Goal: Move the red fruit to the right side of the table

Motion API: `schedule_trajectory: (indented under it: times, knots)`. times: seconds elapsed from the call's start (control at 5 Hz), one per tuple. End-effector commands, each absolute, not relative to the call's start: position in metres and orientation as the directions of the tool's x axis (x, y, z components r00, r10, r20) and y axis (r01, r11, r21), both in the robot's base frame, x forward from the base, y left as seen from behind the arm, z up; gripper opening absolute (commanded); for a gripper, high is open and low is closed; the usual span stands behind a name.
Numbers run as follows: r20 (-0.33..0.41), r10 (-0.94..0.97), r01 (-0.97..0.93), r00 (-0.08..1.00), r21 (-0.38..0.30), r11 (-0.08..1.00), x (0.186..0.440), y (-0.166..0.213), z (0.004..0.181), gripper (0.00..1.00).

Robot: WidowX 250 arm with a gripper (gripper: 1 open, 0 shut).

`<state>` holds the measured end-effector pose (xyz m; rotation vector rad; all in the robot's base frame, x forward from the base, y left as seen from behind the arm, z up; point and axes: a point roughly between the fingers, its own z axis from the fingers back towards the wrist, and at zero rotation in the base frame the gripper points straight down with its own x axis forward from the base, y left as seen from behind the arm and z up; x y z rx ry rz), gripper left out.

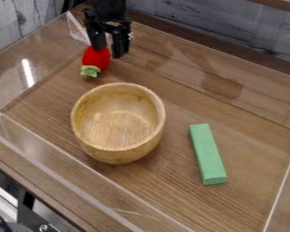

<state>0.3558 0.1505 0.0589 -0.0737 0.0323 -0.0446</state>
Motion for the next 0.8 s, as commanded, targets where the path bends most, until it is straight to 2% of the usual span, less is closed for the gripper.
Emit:
schedule_trajectory:
  times: [0.0, 0.6]
  knots:
    - [0.019, 0.010, -0.010, 1.000, -0.042, 0.999, 0.357, 0.164, 0.070, 1.00]
    - [0.004, 0.081, -0.081, 0.997, -0.034, 0.996, 0.343, 0.183, 0.044, 1.00]
